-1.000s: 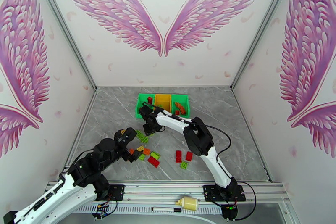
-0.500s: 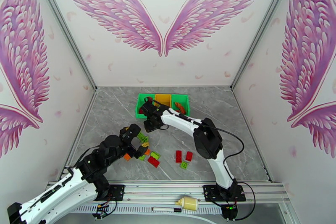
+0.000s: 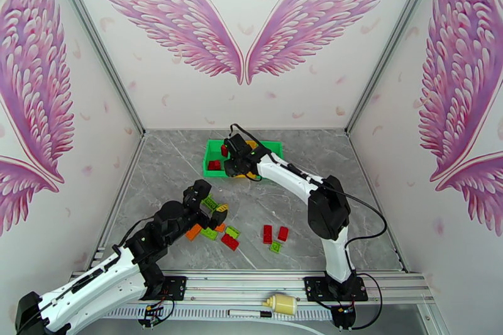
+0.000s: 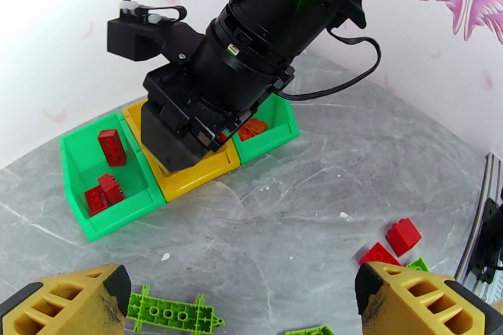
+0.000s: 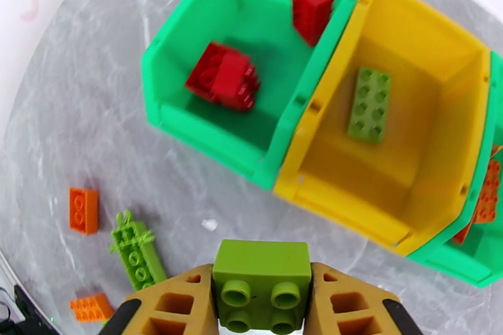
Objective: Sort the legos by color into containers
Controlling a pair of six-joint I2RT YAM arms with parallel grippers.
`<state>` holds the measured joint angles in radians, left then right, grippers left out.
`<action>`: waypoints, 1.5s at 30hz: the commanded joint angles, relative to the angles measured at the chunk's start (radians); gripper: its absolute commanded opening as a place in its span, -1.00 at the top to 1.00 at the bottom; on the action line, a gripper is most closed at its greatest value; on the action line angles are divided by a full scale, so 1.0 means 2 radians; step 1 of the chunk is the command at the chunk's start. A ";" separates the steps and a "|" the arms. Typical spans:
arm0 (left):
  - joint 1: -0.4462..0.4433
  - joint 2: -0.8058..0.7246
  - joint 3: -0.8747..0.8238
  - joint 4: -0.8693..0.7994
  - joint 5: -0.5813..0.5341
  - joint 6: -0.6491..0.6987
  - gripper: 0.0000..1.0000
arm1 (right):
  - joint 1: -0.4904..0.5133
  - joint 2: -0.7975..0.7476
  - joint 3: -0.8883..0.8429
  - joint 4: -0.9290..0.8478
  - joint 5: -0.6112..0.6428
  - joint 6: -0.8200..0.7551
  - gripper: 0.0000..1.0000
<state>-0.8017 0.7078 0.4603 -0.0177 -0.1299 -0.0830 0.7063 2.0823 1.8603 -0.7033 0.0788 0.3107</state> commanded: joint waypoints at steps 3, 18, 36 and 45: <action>-0.003 0.000 -0.009 0.016 -0.018 -0.011 -0.98 | -0.024 0.057 0.071 0.006 0.039 -0.018 0.43; -0.003 0.000 0.001 -0.005 -0.015 -0.022 -0.98 | -0.073 0.162 0.170 0.030 0.056 -0.018 0.38; 0.008 0.167 0.160 -0.245 -0.198 -0.326 -0.98 | -0.069 -0.059 -0.063 0.147 0.017 -0.033 -0.73; 0.022 0.311 0.255 -0.347 -0.191 -0.526 -0.98 | -0.069 -0.201 -0.225 0.173 0.002 -0.059 -0.91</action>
<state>-0.7750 1.2686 0.9031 -0.5888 -0.5129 -0.9482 0.5594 1.7496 1.4708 -0.3843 0.1013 0.2180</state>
